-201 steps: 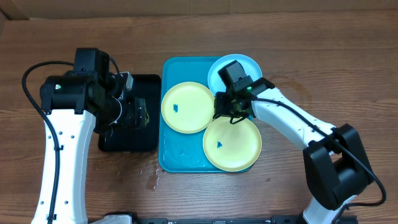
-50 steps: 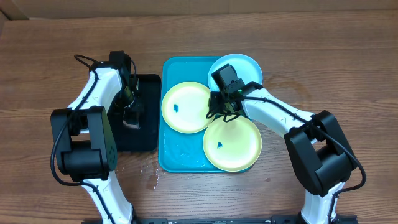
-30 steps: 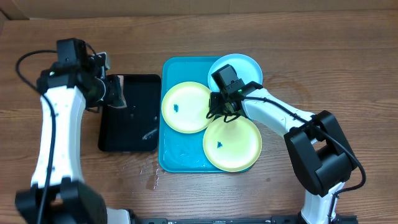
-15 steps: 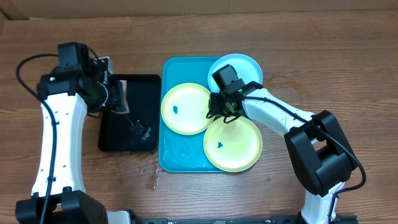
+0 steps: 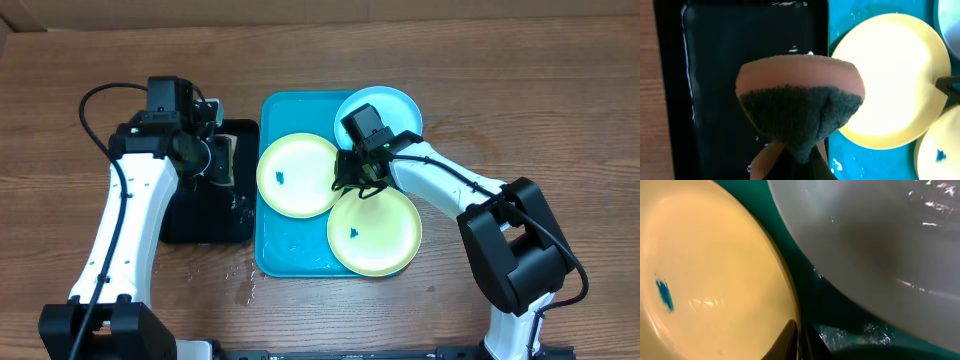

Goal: Clean dirty plates on tray and stack at the side
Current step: 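Pick up the green-and-pink sponge from the black tray with the left gripper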

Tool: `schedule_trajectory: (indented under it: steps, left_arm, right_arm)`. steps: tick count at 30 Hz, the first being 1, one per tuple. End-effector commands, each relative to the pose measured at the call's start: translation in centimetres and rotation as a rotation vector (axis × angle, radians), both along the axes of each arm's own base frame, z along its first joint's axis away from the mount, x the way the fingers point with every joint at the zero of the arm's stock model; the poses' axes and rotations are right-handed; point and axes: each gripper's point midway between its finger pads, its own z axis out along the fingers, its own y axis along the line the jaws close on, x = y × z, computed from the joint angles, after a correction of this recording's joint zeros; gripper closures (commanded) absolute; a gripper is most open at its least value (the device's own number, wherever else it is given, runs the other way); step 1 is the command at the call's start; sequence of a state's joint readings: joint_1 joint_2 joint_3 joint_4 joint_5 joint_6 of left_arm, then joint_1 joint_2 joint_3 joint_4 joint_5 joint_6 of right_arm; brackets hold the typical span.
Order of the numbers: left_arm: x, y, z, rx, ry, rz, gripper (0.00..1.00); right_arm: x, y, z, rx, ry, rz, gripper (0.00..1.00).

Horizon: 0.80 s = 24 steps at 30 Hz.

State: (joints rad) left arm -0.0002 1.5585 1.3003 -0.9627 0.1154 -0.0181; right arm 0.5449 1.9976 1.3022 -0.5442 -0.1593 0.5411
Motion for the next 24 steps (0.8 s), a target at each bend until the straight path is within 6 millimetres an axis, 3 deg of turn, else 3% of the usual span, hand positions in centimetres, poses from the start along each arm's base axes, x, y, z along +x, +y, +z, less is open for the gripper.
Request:
schedule_trajectory:
  steps: [1,10,14,17,24]
  left_arm:
    - [0.6,0.3,0.0,0.033,-0.027,-0.01,0.96]
    - [1.1,0.4,-1.5,0.041,0.005,-0.008,0.96]
    - [1.1,0.4,-2.2,0.04,0.028,-0.009,0.96]
    - [1.1,0.2,-2.6,0.029,0.038,-0.012,0.96]
    - [2.1,-1.4,-2.1,-0.062,-0.005,-0.031,0.96]
  right_arm:
    - [0.0,0.1,-0.4,-0.007,-0.008,0.006,0.92]
    - [-0.4,0.1,-0.6,-0.014,0.006,0.011,0.96]
    - [-0.4,0.1,-0.6,-0.015,0.005,0.011,0.87]
    - [-0.4,0.1,-0.6,-0.015,0.006,0.011,0.96]
    - [-0.4,0.1,-0.6,-0.015,0.007,0.011,0.96]
